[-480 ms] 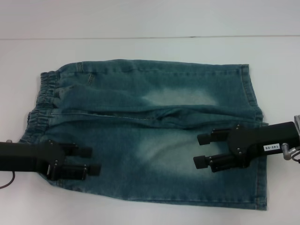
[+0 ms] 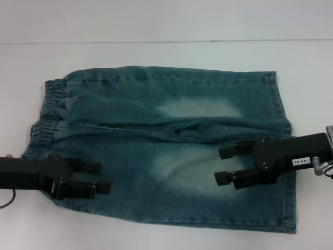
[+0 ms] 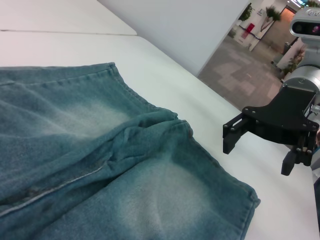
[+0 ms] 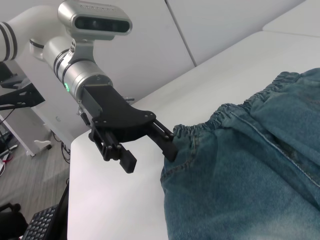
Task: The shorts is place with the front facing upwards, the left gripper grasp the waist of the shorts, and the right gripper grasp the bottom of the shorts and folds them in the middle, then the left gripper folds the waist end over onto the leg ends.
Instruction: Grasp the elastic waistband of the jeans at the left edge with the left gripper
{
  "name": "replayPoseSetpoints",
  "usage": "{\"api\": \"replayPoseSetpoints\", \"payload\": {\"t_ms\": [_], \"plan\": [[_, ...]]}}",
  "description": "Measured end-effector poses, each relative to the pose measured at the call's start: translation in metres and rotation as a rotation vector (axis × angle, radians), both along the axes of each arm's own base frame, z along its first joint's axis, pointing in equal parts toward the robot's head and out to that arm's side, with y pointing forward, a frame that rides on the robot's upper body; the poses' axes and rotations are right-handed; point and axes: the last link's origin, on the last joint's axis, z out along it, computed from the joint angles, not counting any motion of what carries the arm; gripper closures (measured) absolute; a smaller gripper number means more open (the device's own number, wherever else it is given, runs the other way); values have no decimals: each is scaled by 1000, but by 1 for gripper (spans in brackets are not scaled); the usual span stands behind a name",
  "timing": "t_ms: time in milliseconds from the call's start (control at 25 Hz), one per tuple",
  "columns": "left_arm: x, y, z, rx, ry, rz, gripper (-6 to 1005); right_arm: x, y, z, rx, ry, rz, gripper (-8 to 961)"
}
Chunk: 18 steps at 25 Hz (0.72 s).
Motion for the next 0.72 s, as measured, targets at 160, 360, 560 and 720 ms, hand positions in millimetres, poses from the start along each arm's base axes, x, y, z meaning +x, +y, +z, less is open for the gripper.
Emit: {"api": "replayPoseSetpoints", "payload": {"t_ms": [160, 360, 560, 720], "plan": [[-1, 2, 7, 5, 14, 17, 250, -1, 1, 0, 1, -1, 2, 87], [-8, 6, 32, 40, 72, 82, 251, 0, 1, 0, 2, -1, 2, 87], [-22, 9, 61, 104, 142, 163, 251, 0, 1, 0, 3, -2, 1, 87], [-35, 12, 70, 130, 229, 227, 252, 0, 2, -1, 8, -6, 1, 87]]}}
